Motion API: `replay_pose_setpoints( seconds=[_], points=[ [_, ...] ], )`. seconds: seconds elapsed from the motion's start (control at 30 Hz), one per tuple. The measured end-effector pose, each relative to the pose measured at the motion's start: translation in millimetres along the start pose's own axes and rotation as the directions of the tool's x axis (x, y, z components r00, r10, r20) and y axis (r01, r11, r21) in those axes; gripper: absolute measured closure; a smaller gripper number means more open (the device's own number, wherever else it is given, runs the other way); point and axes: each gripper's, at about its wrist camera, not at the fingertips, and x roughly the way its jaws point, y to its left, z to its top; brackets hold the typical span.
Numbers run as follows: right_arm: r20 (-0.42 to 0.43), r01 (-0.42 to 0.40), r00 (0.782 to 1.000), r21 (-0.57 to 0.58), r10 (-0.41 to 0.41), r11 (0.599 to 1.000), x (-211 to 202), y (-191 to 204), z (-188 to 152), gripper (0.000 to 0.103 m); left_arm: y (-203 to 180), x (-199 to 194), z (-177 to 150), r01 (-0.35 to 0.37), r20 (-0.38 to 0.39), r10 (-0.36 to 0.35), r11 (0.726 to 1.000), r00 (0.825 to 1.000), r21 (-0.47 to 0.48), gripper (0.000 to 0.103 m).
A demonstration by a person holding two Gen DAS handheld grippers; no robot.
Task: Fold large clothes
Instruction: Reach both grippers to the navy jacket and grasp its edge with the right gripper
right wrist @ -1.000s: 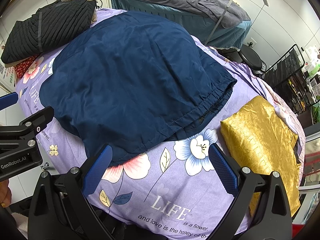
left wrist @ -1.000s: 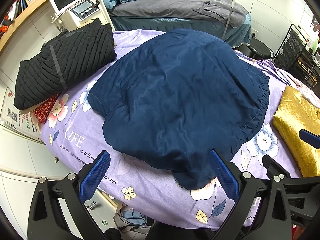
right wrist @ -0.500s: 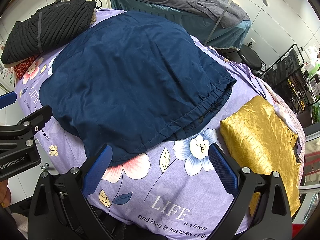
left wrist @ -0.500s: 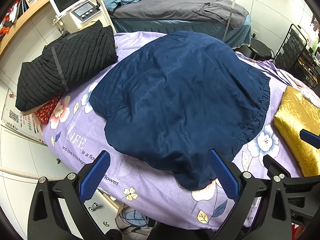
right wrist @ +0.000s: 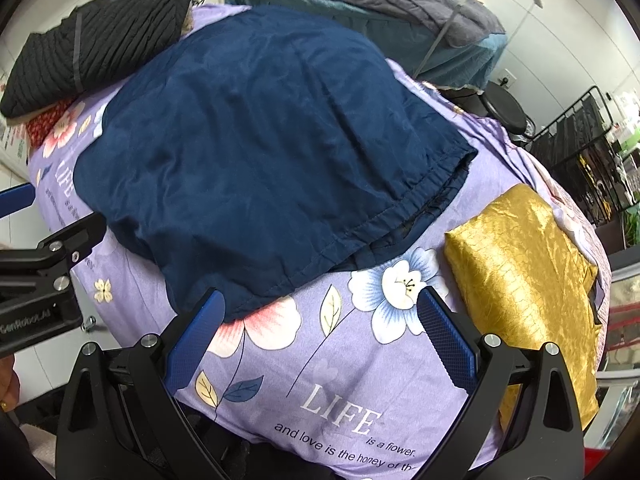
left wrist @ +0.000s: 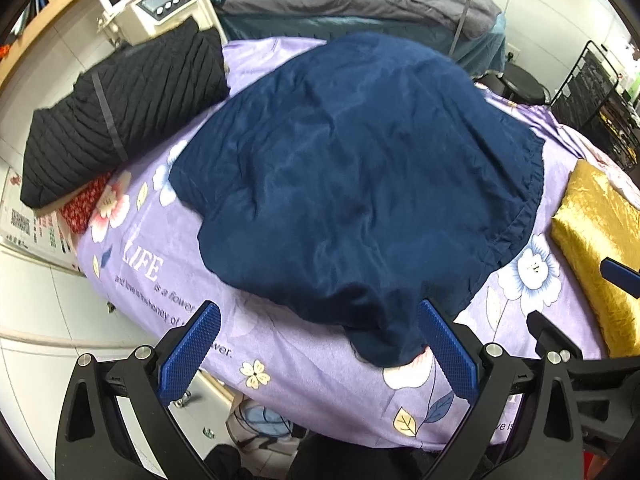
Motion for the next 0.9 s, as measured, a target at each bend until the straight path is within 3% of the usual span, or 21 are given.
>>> replay_pose_setpoints(
  seconds=[0.5, 0.9],
  points=[
    [-0.160, -0.040, 0.987, -0.160, 0.014, 0.986, 45.9, 50.6, -18.7, 0.008, 29.6, 46.2, -41.3, -0.094, -0.134, 0.097, 0.995, 0.986, 0.029, 0.006],
    [-0.242, -0.016, 0.970, -0.194, -0.032, 0.981, 67.4, 62.1, -34.5, 0.008, 32.5, 77.6, -59.1, -0.051, -0.216, 0.060, 0.998, 0.975, 0.046, 0.006]
  ],
)
